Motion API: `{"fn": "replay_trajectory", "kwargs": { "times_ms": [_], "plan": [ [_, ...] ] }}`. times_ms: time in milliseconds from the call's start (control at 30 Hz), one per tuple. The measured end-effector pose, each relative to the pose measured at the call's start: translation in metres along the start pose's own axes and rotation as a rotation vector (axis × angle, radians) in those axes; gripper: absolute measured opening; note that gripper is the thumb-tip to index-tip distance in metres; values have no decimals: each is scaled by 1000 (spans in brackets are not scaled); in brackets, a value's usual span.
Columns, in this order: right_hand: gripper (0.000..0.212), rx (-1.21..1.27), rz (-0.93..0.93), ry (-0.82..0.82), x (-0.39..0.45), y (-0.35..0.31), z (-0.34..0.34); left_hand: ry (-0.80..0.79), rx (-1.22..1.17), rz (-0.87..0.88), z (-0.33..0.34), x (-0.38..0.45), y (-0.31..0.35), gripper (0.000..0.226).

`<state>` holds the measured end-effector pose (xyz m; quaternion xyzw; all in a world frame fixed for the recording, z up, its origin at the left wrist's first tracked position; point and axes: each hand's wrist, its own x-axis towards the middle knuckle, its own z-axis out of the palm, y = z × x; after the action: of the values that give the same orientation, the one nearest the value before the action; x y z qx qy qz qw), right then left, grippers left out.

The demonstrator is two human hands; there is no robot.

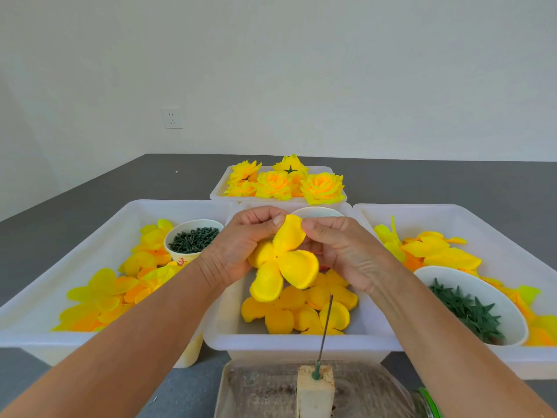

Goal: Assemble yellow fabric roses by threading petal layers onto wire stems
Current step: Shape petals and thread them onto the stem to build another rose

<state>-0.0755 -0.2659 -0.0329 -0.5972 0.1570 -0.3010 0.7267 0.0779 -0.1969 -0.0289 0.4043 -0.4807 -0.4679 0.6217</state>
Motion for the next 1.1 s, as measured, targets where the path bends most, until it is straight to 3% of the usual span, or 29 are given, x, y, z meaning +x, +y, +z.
{"fn": "replay_trajectory", "kwargs": {
  "times_ms": [133,200,300,400,500,733,1100],
  "plan": [
    [19,37,6,-25,-5,-6,1,-13,34,6,0,-1,-2,18],
    [17,51,-1,92,-5,-5,1,60,113,68,0,0,-5,12],
    [9,-239,-53,366,-1,1,1,264,317,206,0,2,-7,9],
    [22,-451,-134,499,0,5,3,262,593,251,4,0,-10,18],
    [24,-479,-147,473,-1,6,4,238,691,186,6,-3,-12,22],
    [23,-240,-136,332,-2,4,7,118,434,154,13,-6,-7,27],
    [27,-332,-220,317,-2,3,8,86,376,195,13,-6,-5,26]
  ]
}}
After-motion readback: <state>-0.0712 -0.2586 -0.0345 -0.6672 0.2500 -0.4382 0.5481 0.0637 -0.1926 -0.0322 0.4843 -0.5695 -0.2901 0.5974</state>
